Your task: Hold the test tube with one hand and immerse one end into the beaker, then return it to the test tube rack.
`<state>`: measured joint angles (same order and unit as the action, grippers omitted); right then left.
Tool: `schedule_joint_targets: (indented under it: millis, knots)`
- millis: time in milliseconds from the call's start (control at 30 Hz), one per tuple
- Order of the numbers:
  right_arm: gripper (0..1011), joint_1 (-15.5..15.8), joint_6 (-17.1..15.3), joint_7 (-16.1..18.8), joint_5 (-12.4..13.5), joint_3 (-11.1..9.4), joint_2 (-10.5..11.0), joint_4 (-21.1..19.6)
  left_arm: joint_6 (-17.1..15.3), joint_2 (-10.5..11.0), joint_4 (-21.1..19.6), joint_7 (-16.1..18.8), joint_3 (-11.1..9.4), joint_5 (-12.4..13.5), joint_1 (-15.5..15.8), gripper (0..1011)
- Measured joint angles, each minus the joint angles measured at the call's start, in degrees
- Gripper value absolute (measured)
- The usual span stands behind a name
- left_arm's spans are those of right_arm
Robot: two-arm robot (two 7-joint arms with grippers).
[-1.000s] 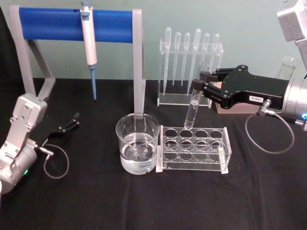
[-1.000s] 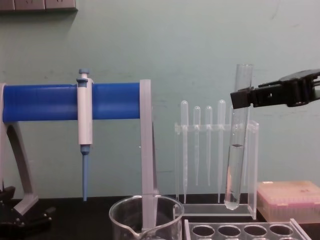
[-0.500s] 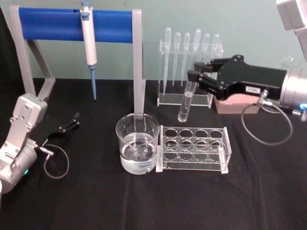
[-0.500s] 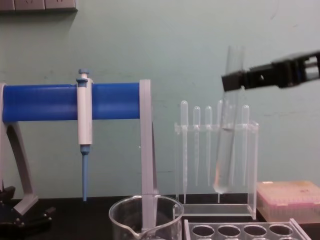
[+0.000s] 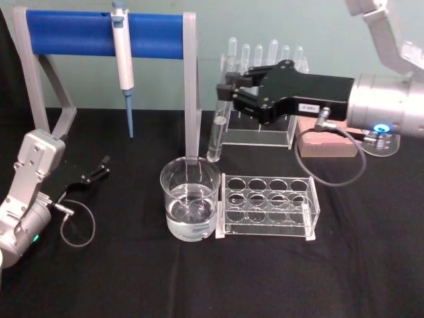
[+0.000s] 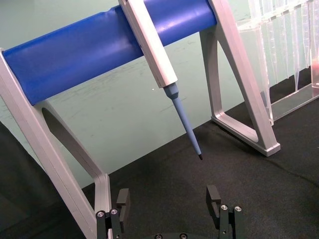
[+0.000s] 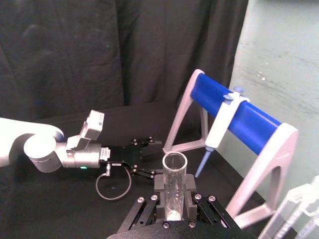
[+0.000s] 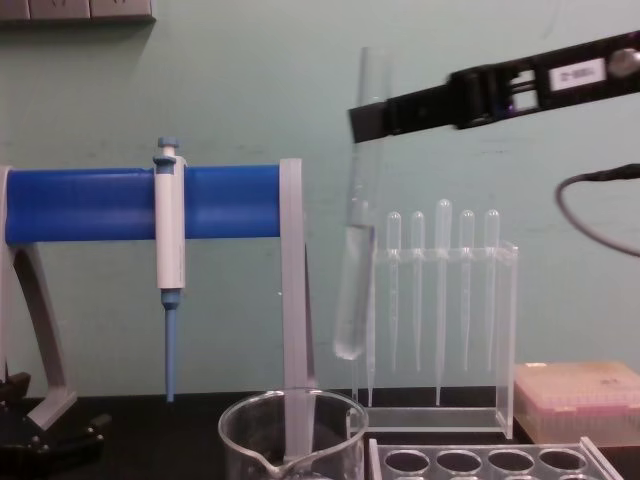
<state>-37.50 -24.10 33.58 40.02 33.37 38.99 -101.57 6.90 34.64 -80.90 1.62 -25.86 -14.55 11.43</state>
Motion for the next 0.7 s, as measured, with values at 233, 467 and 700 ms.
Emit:
schedule_joint_targets:
  millis: [233,467,700]
  knots:
    - [231,-1.94,-0.25,-0.38,-0.07,3.46,-2.41,2.31,0.00,0.00,0.00,0.00,0.00,0.00,0.00,1000]
    - [231,-2.11,0.98,-0.74,-1.38,5.85,-3.39,4.43,0.00,0.00,0.00,0.00,0.00,0.00,0.00,1000]
    - [231,-1.60,2.54,-0.70,-2.90,7.25,-4.48,6.62,0.00,0.00,0.00,0.00,0.00,0.00,0.00,1000]
